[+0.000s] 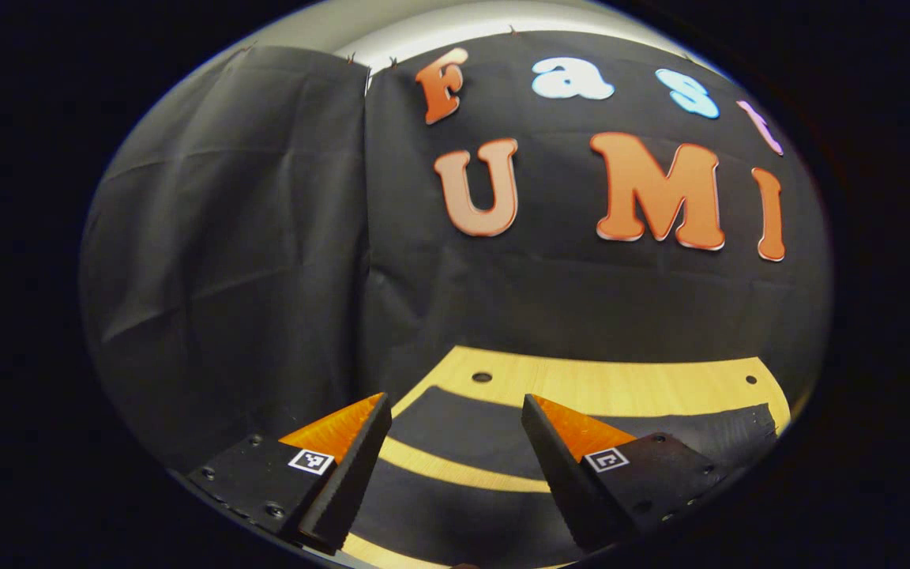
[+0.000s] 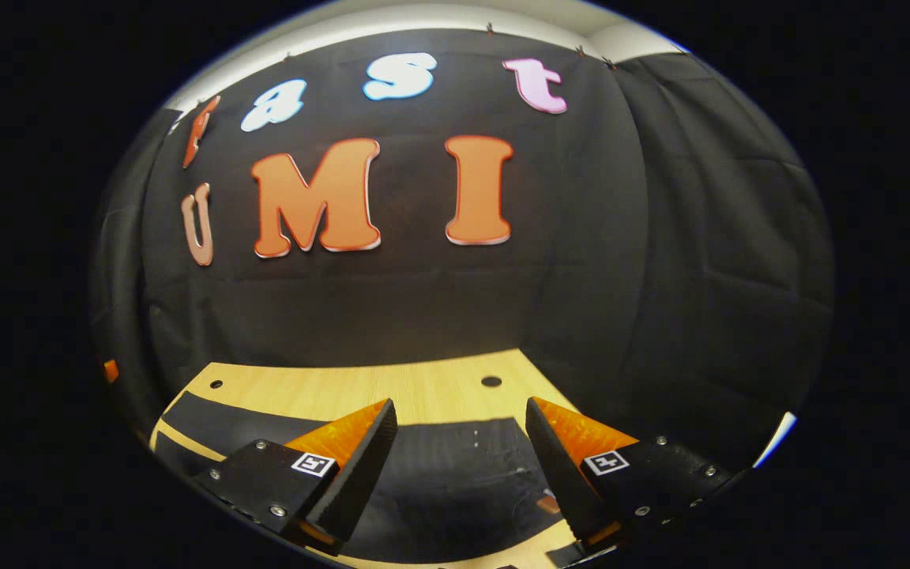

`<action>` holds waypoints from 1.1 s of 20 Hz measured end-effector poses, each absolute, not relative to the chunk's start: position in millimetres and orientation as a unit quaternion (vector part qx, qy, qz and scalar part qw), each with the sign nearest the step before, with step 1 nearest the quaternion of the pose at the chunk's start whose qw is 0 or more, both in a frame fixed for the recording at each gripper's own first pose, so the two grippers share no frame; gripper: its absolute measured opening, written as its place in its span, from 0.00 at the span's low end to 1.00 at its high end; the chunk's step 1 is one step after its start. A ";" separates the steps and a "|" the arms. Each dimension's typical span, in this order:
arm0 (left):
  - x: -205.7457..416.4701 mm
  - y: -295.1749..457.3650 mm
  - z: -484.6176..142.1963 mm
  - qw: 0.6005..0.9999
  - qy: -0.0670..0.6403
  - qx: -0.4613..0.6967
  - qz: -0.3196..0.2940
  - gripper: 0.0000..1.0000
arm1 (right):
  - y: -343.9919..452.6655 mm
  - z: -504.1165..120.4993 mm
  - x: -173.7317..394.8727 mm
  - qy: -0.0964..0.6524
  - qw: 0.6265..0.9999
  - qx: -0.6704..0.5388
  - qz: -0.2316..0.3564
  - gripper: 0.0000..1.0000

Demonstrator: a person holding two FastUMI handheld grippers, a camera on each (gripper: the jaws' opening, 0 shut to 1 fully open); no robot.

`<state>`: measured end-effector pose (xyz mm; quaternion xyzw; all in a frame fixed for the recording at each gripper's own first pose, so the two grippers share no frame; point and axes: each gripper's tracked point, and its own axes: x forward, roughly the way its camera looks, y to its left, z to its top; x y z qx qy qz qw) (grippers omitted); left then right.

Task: Grasp the waist and the cuffs of the jeans and fold them to make the two legs overlap; first hold the waist and fold one-third of the jeans toward the cuffs, then hold the cuffs and fold the remaining one-third in the same direction to finish folding.

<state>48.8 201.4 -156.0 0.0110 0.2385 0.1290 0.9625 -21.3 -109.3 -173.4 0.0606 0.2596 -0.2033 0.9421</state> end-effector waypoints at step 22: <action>-52.5 306.7 -381.6 0.729 0.629 -0.183 0.201 0.98 | -163.1 -387.7 -162.2 0.525 0.658 0.362 -0.400 0.94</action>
